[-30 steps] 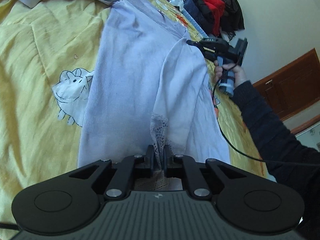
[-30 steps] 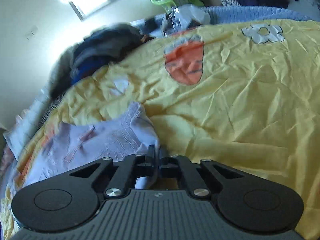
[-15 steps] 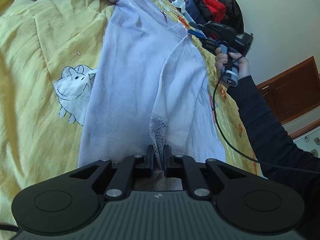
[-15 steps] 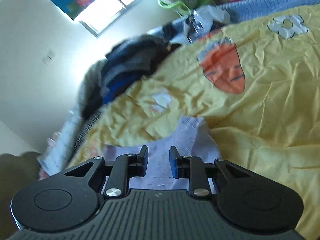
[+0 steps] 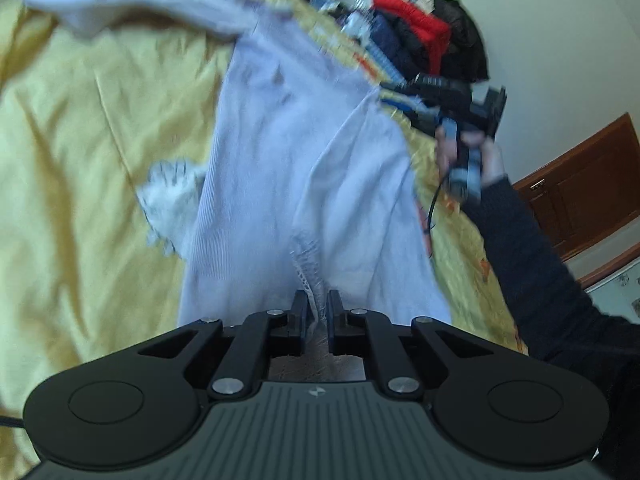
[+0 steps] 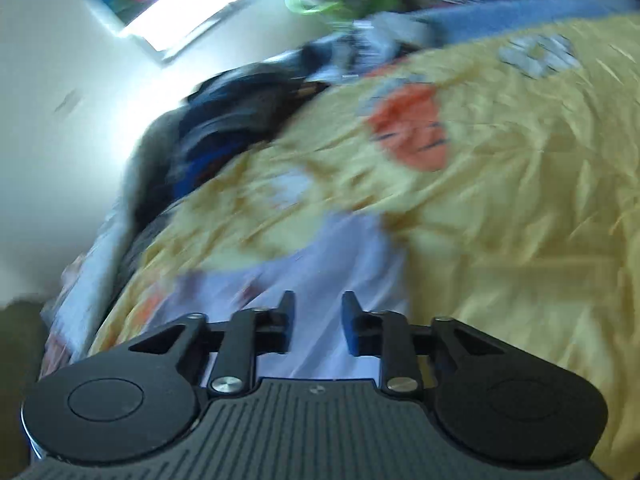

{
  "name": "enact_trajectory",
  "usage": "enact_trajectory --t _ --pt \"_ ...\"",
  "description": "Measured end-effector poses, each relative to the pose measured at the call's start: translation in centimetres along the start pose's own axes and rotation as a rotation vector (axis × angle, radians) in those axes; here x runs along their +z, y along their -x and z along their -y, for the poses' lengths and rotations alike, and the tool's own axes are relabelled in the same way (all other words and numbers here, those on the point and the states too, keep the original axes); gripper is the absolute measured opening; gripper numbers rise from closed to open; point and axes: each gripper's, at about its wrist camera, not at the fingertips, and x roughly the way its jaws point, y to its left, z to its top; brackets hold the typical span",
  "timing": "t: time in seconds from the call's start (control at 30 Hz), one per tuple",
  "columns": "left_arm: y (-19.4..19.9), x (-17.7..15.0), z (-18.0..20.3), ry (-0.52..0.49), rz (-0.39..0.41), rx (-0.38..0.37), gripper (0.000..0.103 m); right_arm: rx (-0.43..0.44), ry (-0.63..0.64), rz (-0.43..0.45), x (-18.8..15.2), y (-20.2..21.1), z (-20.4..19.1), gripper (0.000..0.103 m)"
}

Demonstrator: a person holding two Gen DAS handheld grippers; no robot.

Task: Fold small clothes

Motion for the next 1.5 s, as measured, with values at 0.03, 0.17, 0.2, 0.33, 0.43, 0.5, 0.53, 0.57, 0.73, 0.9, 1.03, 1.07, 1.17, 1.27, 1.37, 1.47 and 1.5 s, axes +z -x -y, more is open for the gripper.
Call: enact_trajectory --t 0.03,0.17,0.2,0.33,0.43,0.5,0.53,0.57,0.73,0.9,1.03,1.07,1.17,1.27,1.37,1.47,1.5 --pt "0.9 0.1 0.5 -0.019 0.023 -0.006 0.009 0.029 0.047 -0.027 -1.5 1.0 -1.2 0.042" --pt "2.3 0.1 4.1 -0.155 0.068 -0.041 0.014 0.073 0.187 -0.140 -6.8 3.4 -4.4 0.046" --pt "1.9 -0.1 4.9 -0.183 0.064 -0.052 0.019 0.072 0.203 -0.160 -7.7 3.6 -4.8 0.050" --pt "-1.9 -1.4 6.8 -0.301 0.038 0.072 0.070 -0.006 0.291 -0.209 -10.3 2.8 -5.6 0.050" --pt "-3.7 -2.3 5.0 -0.310 0.005 0.217 0.072 0.002 0.277 -0.198 -10.2 3.2 -5.1 0.048" --pt "-2.9 -2.7 4.4 -0.290 0.013 0.197 0.071 0.005 0.238 -0.197 -9.9 3.4 -4.5 0.046" --pt "-2.4 -2.8 4.1 -0.271 0.020 0.189 0.072 0.011 0.216 -0.197 -9.8 3.3 -4.2 0.046" --pt "-1.8 -2.8 3.8 -0.243 0.030 0.176 0.072 0.009 0.196 -0.195 -9.8 3.3 -4.2 0.047" --pt "3.5 -0.3 0.8 -0.065 0.259 0.156 0.072 0.149 0.080 -0.111 -10.8 6.0 -5.7 0.061" --pt "9.0 5.1 -7.2 0.317 0.652 0.264 0.073 0.251 0.081 -0.117 -13.9 6.4 -7.9 0.072" --pt "10.5 10.9 -12.8 0.466 0.718 0.343 0.073 0.231 0.089 -0.169 -15.9 5.3 -8.4 0.072" --pt "10.5 12.1 -14.3 0.533 0.714 0.358 0.073 0.234 0.083 -0.177 -16.1 5.2 -8.4 0.072" --pt "9.8 14.8 -17.9 0.629 0.671 0.353 0.073 0.243 0.065 -0.176 -16.2 5.2 -8.3 0.072" --pt "8.1 16.8 -19.9 0.655 0.631 0.426 0.072 0.255 0.028 -0.177 -16.0 5.3 -8.0 0.072" --pt "6.9 17.5 -21.0 0.672 0.630 0.514 0.055 0.261 0.022 -0.177 -16.0 5.5 -8.0 0.072" --pt "5.9 17.8 -20.9 0.627 0.604 0.562 0.005 0.269 0.019 -0.172 -16.0 5.9 -8.0 0.072" --pt "5.9 17.7 -20.1 0.594 0.619 0.584 0.005 0.272 0.015 -0.168 -16.1 6.1 -8.0 0.072"
